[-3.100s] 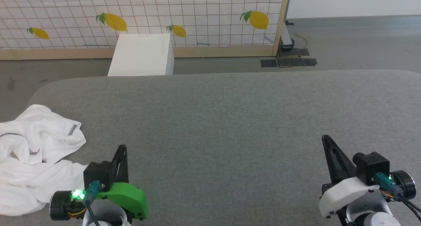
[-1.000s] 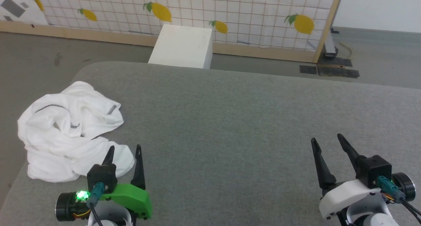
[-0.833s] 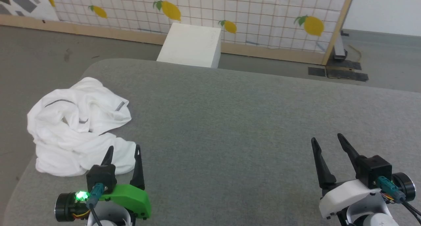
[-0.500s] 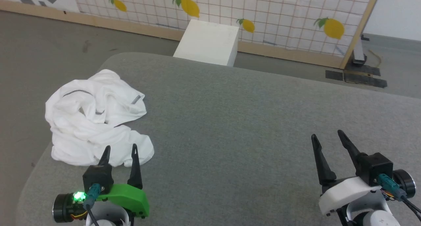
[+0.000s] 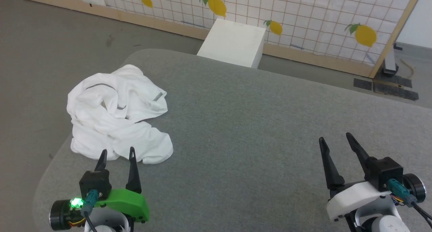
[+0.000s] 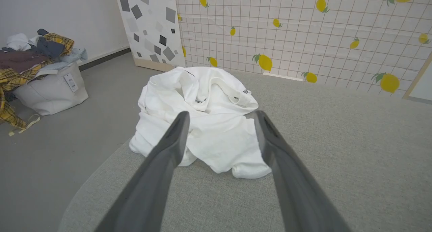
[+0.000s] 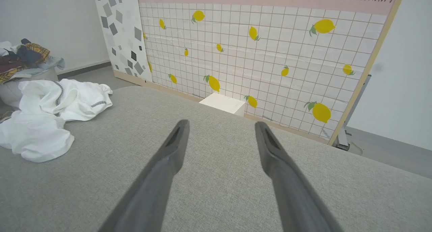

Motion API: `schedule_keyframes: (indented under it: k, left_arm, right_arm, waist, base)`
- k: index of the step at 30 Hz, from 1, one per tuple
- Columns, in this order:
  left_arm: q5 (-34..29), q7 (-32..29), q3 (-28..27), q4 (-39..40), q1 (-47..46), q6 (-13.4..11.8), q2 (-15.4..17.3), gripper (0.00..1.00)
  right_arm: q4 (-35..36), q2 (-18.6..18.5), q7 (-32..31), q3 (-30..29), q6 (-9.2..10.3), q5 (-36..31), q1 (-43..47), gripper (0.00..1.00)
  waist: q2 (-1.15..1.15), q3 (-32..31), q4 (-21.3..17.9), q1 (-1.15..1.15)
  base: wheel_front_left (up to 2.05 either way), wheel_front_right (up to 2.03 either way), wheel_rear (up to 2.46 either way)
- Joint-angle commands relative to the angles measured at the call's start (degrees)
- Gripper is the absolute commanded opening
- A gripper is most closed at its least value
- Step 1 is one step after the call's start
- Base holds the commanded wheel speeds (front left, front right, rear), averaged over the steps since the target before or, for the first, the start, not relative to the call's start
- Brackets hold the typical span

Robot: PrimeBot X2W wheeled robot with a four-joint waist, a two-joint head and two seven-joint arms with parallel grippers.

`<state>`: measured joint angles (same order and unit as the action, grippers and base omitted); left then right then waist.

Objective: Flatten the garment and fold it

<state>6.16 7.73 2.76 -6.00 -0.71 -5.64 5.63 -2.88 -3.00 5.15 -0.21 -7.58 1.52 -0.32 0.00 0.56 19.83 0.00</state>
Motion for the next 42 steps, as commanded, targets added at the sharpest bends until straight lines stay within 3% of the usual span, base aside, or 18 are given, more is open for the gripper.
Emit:
schedule_keyframes:
  k: [1, 42]
  left_arm:
    - [0.63, 0.61, 0.04, -0.24, -0.84, -0.54, 0.62, 1.0]
    - [5.0, 5.43, 1.41, -2.72, -1.36, -5.39, 2.94, 1.0]
  right_arm:
    - [-0.12, 0.07, 0.59, 0.07, 0.05, 0.1, -0.98, 1.0]
    - [-1.66, 0.11, 3.13, 0.21, 0.08, 1.43, -2.1, 1.0]
  waist:
    - [0.0, -0.01, 0.67, 0.0]
    - [0.0, 0.07, 11.6, 0.0]
  base:
    - [0.0, 0.0, 0.0]
    - [0.0, 0.0, 0.0]
